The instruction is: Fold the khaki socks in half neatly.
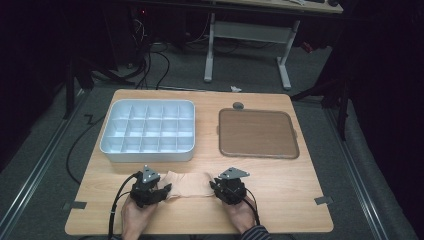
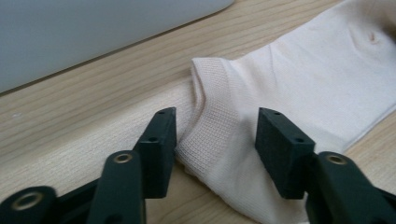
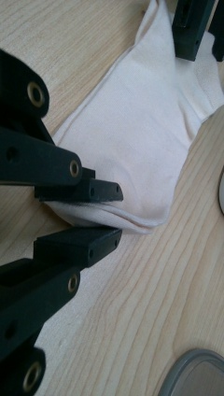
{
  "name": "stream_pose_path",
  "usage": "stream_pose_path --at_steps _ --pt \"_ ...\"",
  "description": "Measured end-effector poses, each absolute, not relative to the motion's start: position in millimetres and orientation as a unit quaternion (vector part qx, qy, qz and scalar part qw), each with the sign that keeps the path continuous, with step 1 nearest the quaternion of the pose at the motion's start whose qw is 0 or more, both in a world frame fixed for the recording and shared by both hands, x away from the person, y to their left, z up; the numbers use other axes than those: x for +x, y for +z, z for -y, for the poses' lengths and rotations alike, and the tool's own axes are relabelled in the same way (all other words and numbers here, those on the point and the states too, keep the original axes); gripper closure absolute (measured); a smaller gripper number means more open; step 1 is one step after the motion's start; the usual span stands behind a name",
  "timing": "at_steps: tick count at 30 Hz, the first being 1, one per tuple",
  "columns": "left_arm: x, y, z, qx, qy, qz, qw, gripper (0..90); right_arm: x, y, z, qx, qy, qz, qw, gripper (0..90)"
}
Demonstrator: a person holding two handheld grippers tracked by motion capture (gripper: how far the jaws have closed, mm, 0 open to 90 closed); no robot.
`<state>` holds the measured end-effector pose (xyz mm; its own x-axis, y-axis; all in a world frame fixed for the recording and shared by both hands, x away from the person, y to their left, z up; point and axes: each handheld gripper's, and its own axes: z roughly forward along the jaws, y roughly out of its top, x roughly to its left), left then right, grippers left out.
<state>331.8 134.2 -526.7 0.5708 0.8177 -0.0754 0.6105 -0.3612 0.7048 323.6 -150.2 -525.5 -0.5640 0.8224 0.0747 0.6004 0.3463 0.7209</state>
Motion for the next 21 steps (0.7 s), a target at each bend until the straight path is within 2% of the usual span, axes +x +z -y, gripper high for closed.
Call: stream_pose_path --at_steps 3,14,21 --pt "332.9 -525.8 -133.2 0.815 0.146 -0.437 0.35 55.0 323.5 -526.6 150.9 0.44 0.359 -0.808 0.154 81.4" --pt "334.7 -524.5 -133.2 0.819 0.116 -0.431 0.36 75.9 321.3 -527.0 150.9 0.436 0.36 -0.809 0.162 85.4" --pt "333.8 -524.1 -133.2 0.82 0.112 -0.421 0.372 80.5 319.9 -525.0 152.2 0.433 0.365 -0.808 0.164 86.1"
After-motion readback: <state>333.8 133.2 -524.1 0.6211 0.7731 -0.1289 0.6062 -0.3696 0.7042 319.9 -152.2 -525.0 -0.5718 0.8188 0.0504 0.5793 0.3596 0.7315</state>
